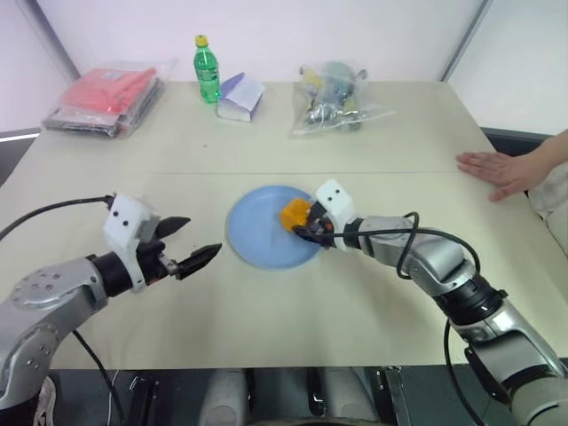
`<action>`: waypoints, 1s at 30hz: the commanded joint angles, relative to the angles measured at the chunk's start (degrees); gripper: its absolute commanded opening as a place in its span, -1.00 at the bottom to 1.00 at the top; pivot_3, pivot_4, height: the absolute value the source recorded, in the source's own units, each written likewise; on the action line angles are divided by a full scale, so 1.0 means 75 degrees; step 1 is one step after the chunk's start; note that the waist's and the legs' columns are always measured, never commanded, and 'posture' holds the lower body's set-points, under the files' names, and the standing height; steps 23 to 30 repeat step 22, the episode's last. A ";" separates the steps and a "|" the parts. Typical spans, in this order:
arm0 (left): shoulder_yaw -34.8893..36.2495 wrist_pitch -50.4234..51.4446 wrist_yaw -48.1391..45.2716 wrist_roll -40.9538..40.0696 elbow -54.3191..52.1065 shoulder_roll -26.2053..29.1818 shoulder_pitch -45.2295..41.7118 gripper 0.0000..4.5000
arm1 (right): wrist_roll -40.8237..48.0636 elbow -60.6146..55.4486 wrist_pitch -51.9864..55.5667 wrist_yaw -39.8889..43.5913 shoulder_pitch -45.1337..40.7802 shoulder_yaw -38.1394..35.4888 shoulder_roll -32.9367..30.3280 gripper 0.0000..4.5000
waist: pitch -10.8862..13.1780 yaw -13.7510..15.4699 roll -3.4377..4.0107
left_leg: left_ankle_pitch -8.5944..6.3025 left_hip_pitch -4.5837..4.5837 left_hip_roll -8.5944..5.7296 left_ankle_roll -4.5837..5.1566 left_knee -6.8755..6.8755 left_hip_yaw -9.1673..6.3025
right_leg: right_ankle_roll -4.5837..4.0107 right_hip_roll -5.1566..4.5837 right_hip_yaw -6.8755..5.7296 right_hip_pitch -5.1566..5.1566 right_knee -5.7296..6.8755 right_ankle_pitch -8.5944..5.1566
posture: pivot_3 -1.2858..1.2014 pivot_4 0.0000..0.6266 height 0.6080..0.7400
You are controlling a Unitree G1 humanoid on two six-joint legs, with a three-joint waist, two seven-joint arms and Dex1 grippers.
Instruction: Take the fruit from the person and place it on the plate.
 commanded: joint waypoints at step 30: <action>-0.0215 -0.0699 -0.0885 0.0402 0.0412 0.0531 -0.0349 1.00 | 0.1305 -0.2572 0.0723 0.3838 0.2007 -0.5256 -0.3113 0.99 | 0.0003 0.0011 0.0002 | -0.0001 0.0005 -0.0001 0.0000 -0.0004 0.0005 | -0.0021 0.0001 -0.0002 0.0006 -0.0009 -0.0012 | 0.03 -0.52 0.87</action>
